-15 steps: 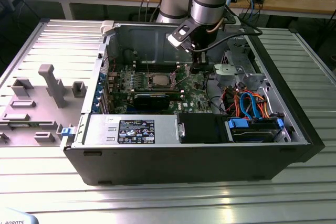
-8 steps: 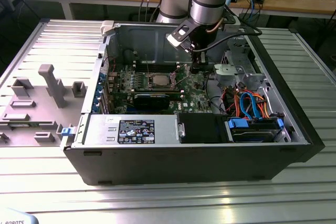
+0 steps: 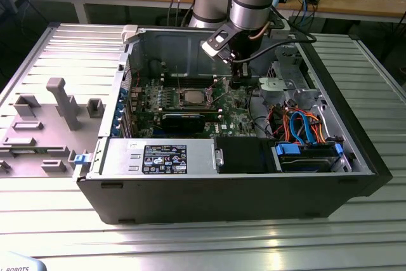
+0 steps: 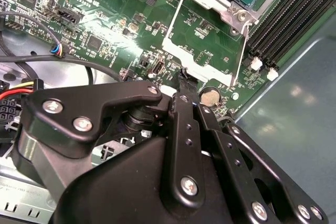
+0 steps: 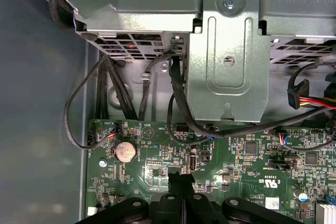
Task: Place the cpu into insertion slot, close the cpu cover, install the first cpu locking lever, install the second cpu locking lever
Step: 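Close the cpu cover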
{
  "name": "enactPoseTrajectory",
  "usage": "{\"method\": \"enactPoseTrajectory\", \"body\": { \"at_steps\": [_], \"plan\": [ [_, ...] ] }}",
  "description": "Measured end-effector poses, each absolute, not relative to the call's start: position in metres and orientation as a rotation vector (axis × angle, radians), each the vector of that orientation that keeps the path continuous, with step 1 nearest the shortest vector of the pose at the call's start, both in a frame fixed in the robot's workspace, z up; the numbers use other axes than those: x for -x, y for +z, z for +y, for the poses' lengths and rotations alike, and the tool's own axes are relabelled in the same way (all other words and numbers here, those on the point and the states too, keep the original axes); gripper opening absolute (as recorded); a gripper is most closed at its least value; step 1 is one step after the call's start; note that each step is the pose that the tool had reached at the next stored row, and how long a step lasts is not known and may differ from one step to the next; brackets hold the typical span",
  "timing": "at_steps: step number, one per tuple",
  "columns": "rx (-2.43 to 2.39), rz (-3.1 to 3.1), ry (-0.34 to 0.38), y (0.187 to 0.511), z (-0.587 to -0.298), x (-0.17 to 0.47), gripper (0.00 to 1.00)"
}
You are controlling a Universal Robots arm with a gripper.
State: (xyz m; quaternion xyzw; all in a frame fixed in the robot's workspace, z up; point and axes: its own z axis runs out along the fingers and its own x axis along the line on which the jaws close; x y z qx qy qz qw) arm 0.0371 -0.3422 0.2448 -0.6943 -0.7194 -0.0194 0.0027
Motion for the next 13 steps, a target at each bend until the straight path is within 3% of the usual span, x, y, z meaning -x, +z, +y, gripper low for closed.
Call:
{"method": "enactPoseTrajectory", "body": {
  "at_steps": [13],
  "plan": [
    [2.177,-2.256,-0.062,0.2442,-0.3422,-0.0344,0.11]
  ]
}}
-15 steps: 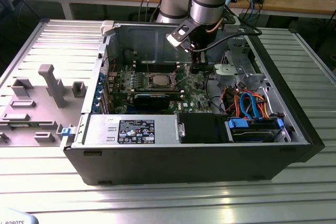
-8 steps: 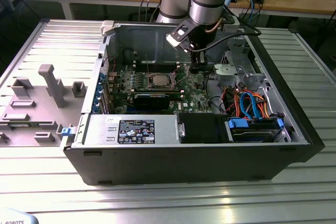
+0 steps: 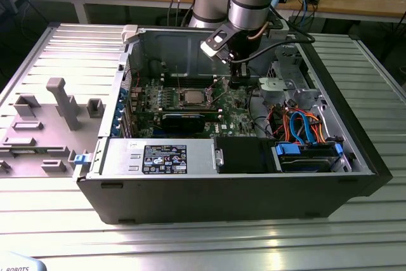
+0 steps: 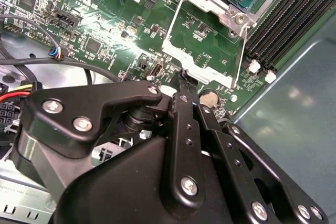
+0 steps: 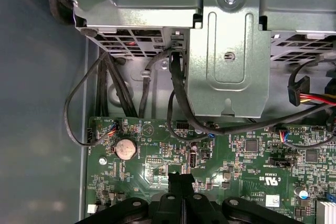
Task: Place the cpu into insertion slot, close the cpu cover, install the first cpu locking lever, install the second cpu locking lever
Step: 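Close the cpu cover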
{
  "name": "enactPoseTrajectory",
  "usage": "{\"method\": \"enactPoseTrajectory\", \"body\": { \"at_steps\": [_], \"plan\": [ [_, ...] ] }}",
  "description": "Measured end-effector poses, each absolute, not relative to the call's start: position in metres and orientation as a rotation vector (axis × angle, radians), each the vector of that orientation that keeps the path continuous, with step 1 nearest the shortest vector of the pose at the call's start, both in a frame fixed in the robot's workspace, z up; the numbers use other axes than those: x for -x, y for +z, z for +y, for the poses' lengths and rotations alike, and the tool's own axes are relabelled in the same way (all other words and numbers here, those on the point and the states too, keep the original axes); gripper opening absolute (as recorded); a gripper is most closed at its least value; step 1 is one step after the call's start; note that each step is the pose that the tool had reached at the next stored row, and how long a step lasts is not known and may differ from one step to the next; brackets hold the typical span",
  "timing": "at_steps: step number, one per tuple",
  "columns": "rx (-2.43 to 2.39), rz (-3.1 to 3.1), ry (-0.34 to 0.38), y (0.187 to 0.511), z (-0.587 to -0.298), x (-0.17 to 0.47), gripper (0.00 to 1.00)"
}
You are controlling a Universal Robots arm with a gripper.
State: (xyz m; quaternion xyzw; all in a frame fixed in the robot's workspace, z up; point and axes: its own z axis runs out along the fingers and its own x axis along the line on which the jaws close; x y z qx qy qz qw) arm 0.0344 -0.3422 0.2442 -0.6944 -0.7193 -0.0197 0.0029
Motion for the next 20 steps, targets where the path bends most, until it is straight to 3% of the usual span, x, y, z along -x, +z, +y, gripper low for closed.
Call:
{"method": "enactPoseTrajectory", "body": {
  "at_steps": [20],
  "plan": [
    [2.177,-2.256,-0.062,0.2422,-0.3422,-0.0323,0.11]
  ]
}}
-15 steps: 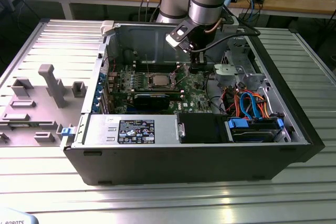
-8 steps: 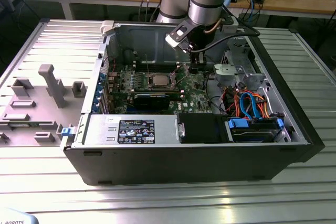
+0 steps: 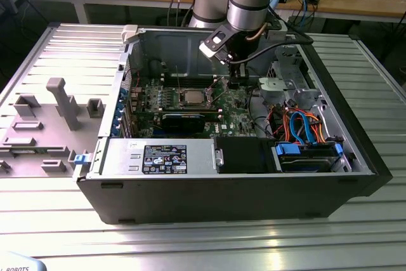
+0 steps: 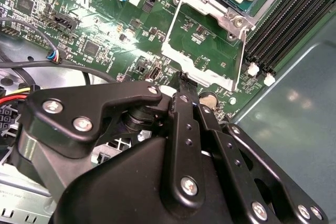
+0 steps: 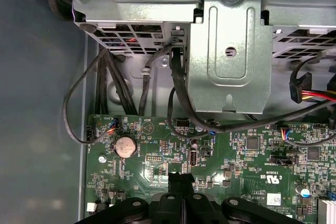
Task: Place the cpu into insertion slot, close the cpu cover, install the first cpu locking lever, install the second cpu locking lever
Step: 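Close the cpu cover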
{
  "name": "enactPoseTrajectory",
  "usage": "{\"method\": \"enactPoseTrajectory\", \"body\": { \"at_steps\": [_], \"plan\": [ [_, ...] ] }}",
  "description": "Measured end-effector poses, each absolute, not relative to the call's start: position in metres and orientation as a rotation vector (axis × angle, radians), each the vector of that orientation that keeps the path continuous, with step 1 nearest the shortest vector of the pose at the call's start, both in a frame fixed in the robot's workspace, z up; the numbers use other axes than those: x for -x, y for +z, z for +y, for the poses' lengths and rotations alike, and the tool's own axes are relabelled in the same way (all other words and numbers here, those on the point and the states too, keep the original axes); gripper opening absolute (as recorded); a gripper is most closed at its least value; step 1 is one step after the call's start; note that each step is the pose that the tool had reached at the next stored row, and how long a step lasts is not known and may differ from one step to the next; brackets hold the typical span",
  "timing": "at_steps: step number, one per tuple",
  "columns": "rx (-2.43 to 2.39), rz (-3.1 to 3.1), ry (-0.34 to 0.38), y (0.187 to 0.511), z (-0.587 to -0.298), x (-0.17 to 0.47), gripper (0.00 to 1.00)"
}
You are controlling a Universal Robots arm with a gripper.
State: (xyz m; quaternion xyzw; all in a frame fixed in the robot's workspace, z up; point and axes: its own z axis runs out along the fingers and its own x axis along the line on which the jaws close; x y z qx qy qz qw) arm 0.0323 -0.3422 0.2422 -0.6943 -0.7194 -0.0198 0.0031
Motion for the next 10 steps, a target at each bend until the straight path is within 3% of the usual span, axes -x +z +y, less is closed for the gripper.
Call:
{"method": "enactPoseTrajectory", "body": {
  "at_steps": [10],
  "plan": [
    [2.177,-2.256,-0.062,0.2412,-0.3422,-0.0293,0.11]
  ]
}}
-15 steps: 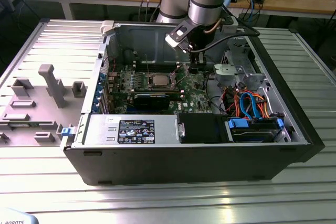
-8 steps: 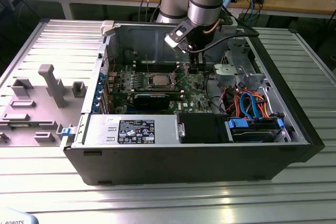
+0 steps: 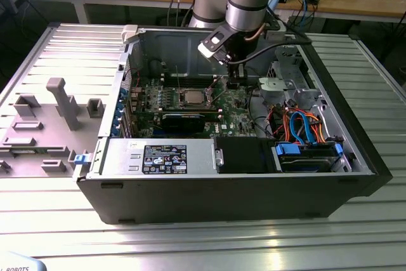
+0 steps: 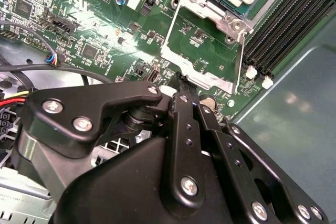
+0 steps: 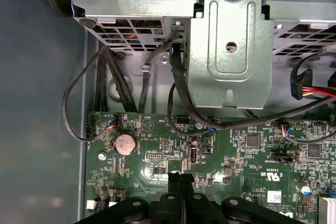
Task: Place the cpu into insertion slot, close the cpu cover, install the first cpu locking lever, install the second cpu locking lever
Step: 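Close the cpu cover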
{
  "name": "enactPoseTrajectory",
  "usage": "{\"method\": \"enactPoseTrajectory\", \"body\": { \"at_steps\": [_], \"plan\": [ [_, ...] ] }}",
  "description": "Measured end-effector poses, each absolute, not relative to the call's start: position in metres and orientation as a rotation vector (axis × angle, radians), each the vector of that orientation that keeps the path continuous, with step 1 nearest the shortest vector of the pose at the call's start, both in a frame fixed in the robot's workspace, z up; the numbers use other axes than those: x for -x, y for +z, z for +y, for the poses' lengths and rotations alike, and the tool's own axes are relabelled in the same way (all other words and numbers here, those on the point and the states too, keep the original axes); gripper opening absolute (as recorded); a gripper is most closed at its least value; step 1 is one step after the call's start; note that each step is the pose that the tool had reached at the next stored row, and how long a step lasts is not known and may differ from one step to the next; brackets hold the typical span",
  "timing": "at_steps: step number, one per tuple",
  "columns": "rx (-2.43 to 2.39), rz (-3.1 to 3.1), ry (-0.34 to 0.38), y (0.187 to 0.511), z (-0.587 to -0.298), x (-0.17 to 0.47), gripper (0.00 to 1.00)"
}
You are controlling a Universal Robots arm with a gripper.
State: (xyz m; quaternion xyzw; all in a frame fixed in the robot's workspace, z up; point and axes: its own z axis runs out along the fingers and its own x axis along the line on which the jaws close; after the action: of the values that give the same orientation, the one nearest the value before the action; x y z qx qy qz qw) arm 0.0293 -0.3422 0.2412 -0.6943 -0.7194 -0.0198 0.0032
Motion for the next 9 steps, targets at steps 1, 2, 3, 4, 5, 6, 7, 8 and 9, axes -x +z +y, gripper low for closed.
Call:
{"method": "enactPoseTrajectory", "body": {
  "at_steps": [1,2,3,4,5,6,7,8,9],
  "plan": [
    [2.177,-2.256,-0.062,0.2411,-0.3422,-0.0287,0.11],
    [2.177,-2.256,-0.062,0.2411,-0.3422,-0.0282,0.11],
    [2.177,-2.255,-0.062,0.241,-0.3422,-0.0277,0.11],
    [2.177,-2.255,-0.062,0.2409,-0.3422,-0.027,0.11],
    [2.177,-2.255,-0.062,0.2409,-0.3422,-0.0265,0.11],
    [2.177,-2.255,-0.062,0.2408,-0.3422,-0.0259,0.11],
    [2.177,-2.255,-0.062,0.2408,-0.3422,-0.0254,0.11],
    [2.177,-2.256,-0.062,0.2407,-0.3422,-0.0248,0.11],
    [2.177,-2.256,-0.062,0.2406,-0.3422,-0.0246,0.11]
  ]
}}
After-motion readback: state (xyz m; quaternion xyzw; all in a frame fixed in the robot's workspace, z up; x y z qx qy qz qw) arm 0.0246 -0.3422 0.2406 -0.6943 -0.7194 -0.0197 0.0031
